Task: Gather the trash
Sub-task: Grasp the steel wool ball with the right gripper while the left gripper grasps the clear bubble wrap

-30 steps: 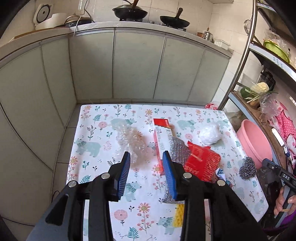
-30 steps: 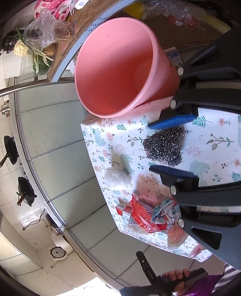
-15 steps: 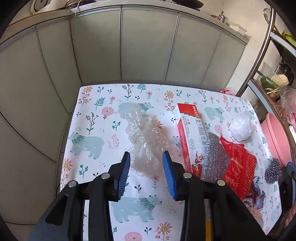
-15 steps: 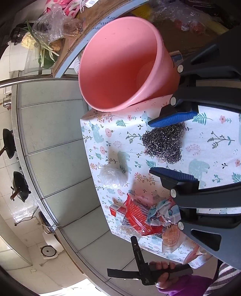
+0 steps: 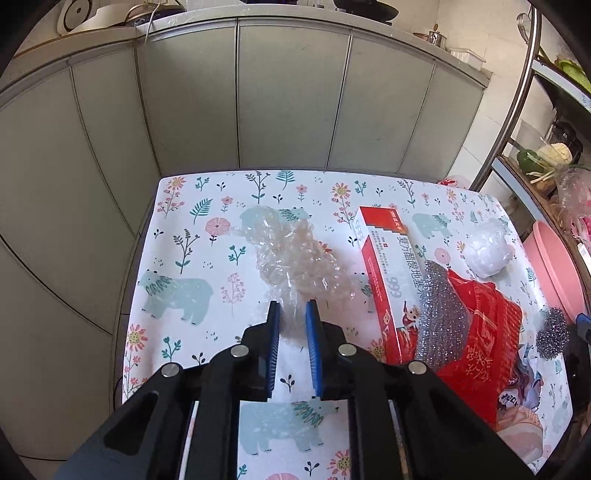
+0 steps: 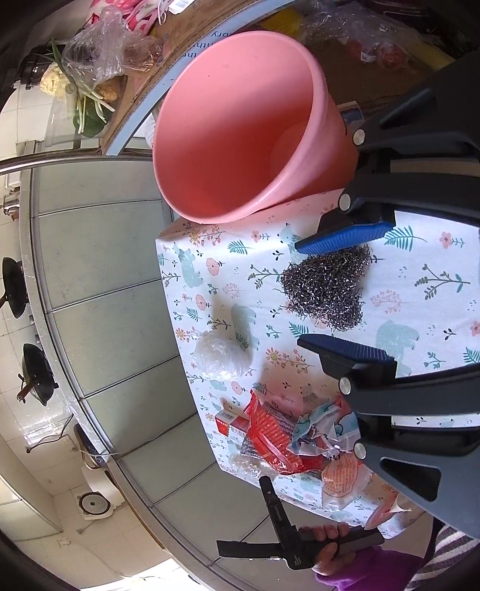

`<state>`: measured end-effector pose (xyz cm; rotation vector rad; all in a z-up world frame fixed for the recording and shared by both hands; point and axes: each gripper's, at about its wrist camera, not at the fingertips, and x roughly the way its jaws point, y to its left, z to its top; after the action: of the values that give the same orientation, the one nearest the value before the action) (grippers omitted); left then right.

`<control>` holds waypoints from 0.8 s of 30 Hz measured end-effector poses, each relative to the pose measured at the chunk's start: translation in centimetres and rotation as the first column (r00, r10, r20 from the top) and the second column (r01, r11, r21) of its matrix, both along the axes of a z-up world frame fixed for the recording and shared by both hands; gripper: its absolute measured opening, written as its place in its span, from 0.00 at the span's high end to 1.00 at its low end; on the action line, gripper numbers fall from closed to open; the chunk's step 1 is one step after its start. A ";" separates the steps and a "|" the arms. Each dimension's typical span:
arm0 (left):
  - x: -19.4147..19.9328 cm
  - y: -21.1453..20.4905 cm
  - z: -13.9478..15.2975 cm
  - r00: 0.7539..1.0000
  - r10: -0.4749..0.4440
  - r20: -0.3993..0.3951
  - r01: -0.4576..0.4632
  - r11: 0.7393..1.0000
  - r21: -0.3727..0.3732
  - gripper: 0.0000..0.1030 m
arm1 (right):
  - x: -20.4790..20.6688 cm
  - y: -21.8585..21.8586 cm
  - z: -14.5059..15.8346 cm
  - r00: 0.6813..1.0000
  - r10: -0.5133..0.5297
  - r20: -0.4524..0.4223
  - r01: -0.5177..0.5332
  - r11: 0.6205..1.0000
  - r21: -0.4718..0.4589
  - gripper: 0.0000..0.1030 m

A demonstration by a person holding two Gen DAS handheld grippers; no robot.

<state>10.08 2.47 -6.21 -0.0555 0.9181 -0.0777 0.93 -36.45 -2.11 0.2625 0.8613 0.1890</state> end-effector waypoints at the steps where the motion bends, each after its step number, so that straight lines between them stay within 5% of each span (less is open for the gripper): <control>1: -0.2 0.0 0.3 1.000 -0.004 0.007 0.004 1.000 -0.002 0.88 | 0.0 0.0 0.0 1.000 0.001 0.001 -0.001 1.000 0.001 0.55; 24: -4.2 -2.9 7.5 0.977 -0.105 0.187 0.109 0.994 -0.010 0.90 | -0.4 0.1 -2.3 0.997 0.021 -0.069 -0.022 1.000 -0.020 0.55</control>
<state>5.90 -0.47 1.26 -0.0166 0.7324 -0.1893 0.53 -36.39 -4.41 0.2415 0.9339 0.1919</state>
